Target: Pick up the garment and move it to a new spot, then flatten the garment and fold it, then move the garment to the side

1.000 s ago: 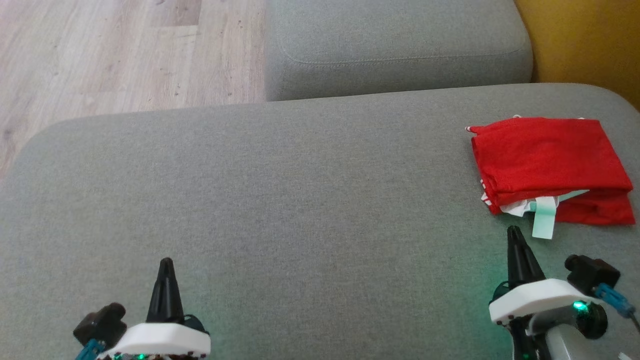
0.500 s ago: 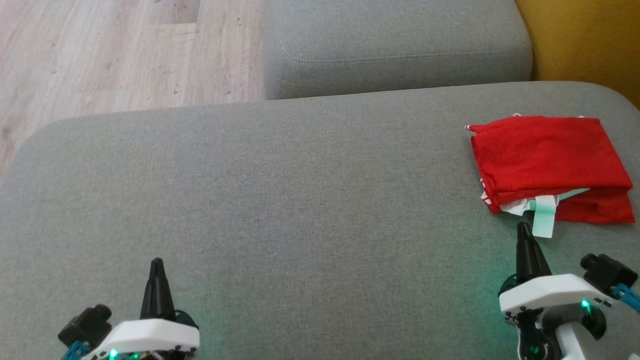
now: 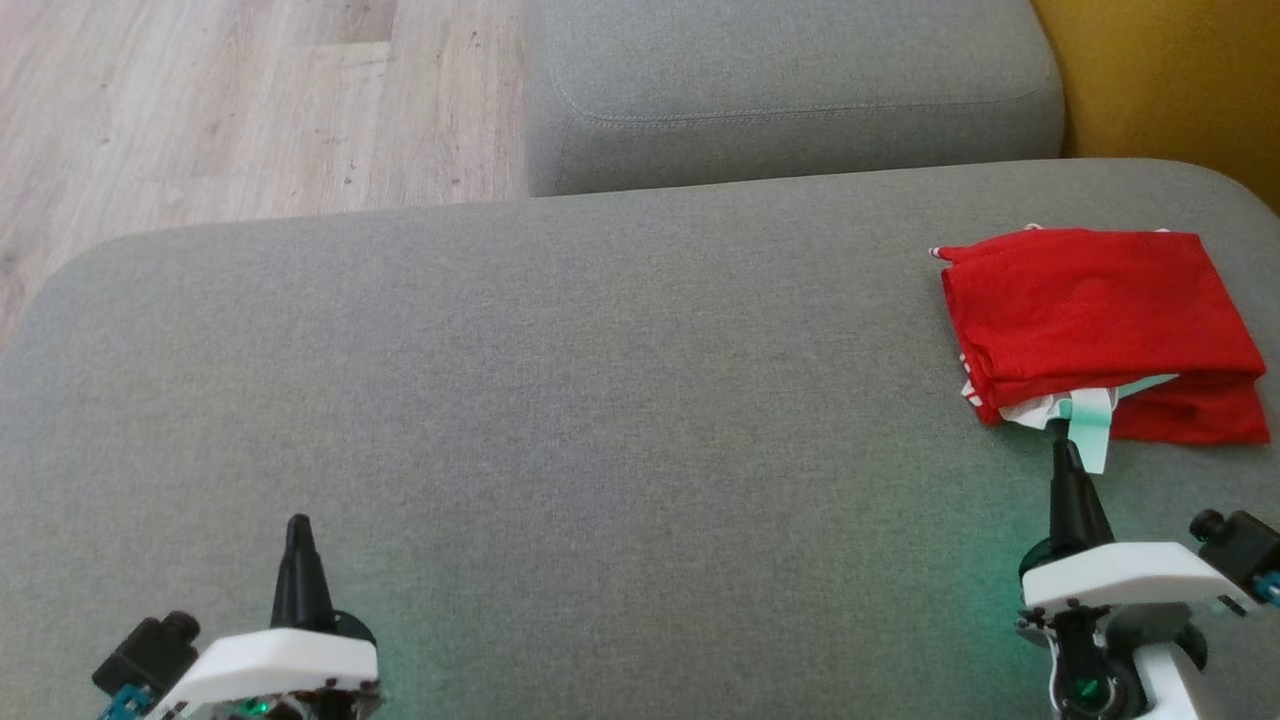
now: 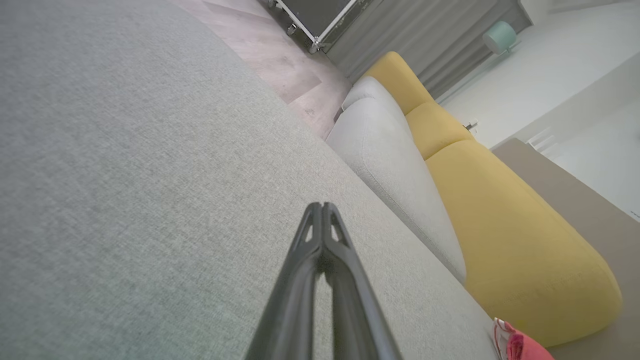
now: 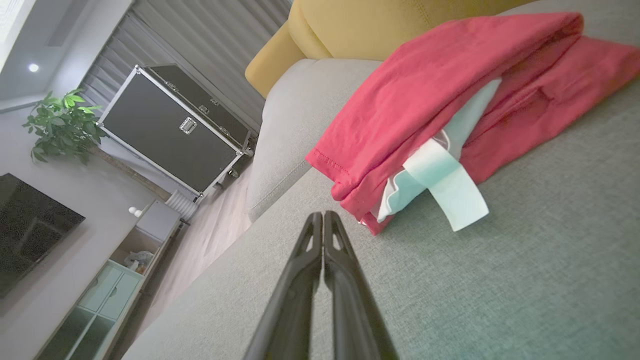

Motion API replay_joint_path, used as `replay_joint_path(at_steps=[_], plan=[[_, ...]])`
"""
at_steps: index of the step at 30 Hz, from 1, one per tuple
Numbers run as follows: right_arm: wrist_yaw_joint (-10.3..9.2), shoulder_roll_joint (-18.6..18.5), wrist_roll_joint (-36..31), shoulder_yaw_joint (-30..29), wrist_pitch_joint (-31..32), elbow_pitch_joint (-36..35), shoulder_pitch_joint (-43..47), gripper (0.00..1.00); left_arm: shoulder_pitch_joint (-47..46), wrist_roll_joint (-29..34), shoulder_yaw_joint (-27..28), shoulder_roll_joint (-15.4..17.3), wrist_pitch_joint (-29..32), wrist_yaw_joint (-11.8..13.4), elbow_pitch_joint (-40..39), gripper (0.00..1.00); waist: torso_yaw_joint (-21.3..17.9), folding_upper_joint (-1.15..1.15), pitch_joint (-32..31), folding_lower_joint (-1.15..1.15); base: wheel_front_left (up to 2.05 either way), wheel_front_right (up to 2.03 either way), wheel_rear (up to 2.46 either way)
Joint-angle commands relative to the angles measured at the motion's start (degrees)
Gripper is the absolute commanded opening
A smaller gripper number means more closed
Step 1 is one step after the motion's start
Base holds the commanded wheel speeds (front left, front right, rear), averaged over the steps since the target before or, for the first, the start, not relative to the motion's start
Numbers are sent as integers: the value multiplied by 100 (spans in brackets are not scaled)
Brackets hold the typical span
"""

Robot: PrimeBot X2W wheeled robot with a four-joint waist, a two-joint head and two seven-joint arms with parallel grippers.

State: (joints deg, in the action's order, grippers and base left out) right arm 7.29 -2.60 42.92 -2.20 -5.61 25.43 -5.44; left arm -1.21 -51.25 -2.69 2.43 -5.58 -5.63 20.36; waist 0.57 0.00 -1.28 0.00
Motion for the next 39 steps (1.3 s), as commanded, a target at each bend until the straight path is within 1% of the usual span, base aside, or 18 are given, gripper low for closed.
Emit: replay_joint_path(at_steps=[1, 9, 39], plan=[[9, -21, 182, 19, 35, -245, -211, 0, -319, -140, 146, 19, 28, -48, -209, 0, -1, 0, 3, 0, 0, 0, 0], [10, -22, 646, -25, 150, -333, -198, 0, -337, -527, 221, 22, 144, -61, -250, 0, -6, 0, 17, 0, 0, 0, 0], [15, -25, 2710, -222, 662, -722, -138, 0, -415, -2247, 558, 33, 656, -121, -433, 0, -31, 0, 79, 0, 0, 0, 0]])
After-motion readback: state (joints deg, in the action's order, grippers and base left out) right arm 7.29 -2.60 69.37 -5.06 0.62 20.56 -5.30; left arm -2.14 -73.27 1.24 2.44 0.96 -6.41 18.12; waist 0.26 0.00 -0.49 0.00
